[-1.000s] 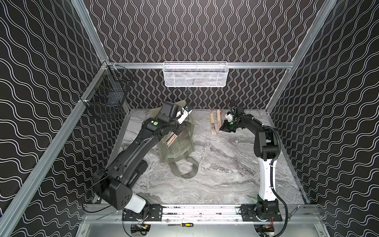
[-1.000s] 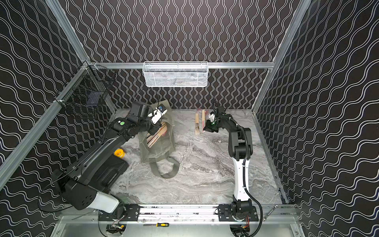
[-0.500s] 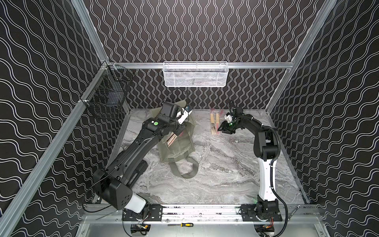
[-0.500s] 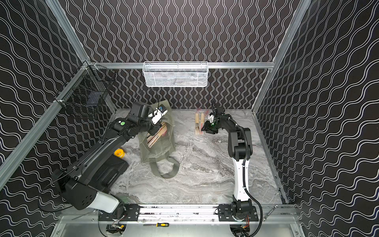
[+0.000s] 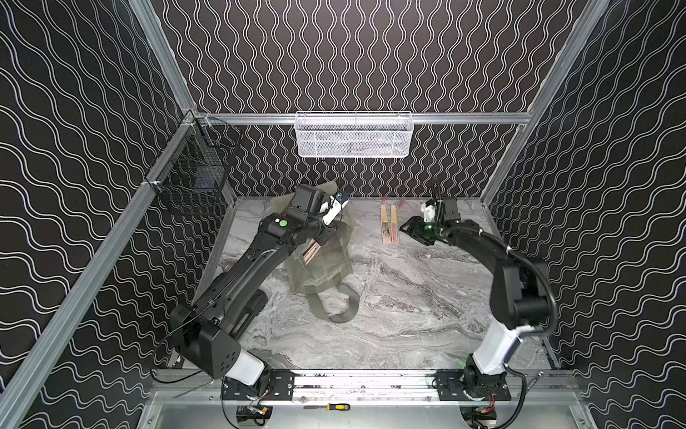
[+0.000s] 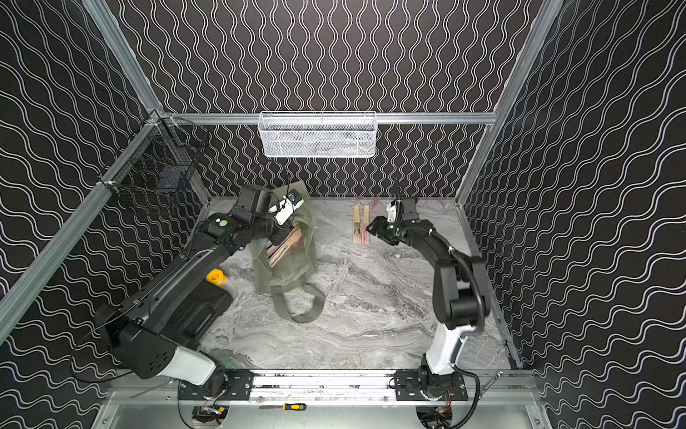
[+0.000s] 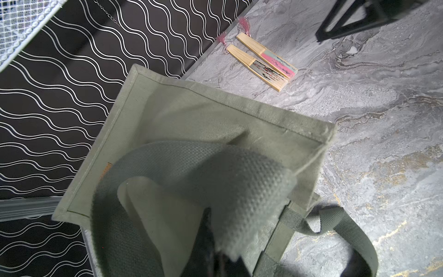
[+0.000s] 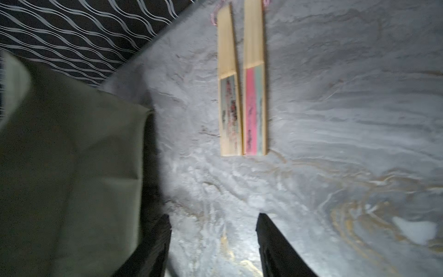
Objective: Take out the folding fans from the tote bags
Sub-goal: Adjust the folding fan in the canvas bag.
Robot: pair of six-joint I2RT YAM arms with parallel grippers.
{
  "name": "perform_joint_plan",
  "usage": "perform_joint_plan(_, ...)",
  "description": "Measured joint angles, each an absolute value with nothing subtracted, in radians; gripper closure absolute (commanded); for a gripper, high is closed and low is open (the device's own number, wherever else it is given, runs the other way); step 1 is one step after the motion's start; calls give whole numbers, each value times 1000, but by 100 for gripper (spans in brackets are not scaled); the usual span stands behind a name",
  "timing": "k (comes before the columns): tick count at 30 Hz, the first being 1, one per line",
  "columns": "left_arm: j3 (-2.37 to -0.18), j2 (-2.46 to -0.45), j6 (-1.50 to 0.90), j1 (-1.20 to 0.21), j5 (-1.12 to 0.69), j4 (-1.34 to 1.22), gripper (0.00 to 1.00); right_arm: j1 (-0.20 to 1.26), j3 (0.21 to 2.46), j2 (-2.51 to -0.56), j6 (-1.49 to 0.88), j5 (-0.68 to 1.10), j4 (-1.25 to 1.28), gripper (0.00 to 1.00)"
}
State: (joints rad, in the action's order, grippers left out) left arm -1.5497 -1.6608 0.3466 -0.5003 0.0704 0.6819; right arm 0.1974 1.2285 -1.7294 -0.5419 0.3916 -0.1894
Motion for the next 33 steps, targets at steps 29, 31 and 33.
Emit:
perform_joint_plan(29, -1563, -1670, 342, -500, 75, 690, 100, 1062, 691, -1407, -970, -201, 448, 54)
perform_joint_plan(31, -1563, -1670, 340, -500, 75, 690, 100, 1091, 712, -1469, -994, -212, 469, 53)
perform_joint_plan(33, -1563, -1670, 340, -500, 75, 691, 100, 1123, 750, -1530, -1015, -227, 484, 53)
